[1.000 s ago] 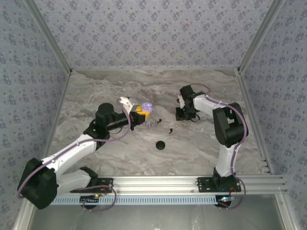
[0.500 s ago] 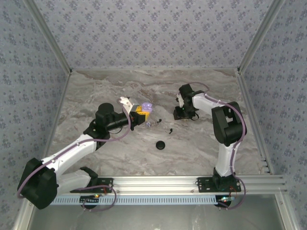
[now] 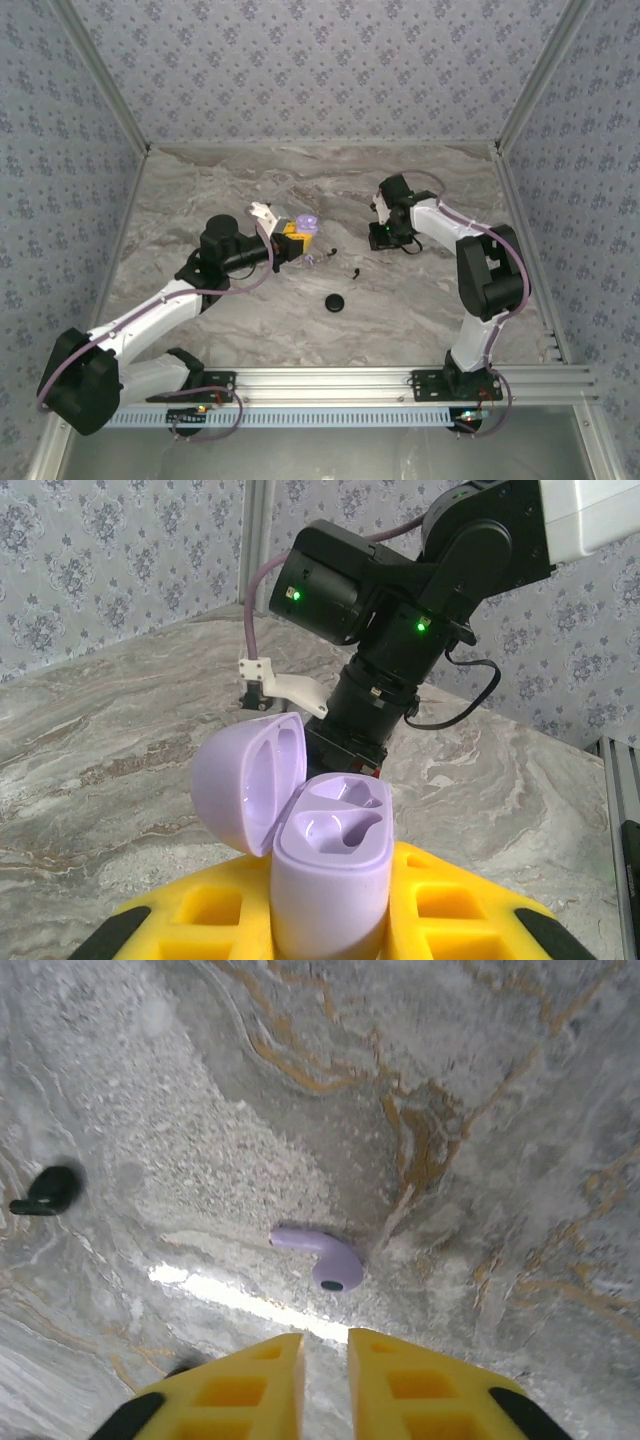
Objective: Insert the wireless bluetooth earbuds into the charging case
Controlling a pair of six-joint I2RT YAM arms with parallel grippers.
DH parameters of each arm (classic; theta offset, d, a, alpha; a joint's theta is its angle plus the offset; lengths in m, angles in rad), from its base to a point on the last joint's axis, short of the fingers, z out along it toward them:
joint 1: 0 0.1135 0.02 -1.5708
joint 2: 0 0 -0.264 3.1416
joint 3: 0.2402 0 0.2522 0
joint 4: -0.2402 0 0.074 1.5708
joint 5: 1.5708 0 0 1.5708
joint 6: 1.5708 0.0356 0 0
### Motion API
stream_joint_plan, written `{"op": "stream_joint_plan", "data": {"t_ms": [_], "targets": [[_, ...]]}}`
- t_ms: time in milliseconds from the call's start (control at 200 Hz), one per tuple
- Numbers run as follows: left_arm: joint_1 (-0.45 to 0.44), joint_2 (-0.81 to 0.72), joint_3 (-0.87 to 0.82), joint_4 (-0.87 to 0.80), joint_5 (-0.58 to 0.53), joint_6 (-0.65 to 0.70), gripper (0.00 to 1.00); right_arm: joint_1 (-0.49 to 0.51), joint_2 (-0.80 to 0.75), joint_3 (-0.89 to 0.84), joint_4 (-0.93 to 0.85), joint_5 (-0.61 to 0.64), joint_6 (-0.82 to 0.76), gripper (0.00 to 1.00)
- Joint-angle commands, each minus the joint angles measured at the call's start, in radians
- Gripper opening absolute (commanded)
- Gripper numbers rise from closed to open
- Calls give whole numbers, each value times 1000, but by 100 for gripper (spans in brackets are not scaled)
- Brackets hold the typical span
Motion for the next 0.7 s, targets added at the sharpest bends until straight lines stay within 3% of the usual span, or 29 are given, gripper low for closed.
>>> {"op": "stream_joint_plan", "data": {"t_ms": [0,695], "targets": [[-3,-2,26,6,-4,8,22,6,10,-16,-25,-20,2,12],[-5,2,34,-4,-3,12,22,4,122,31,21,55,50,8]]}}
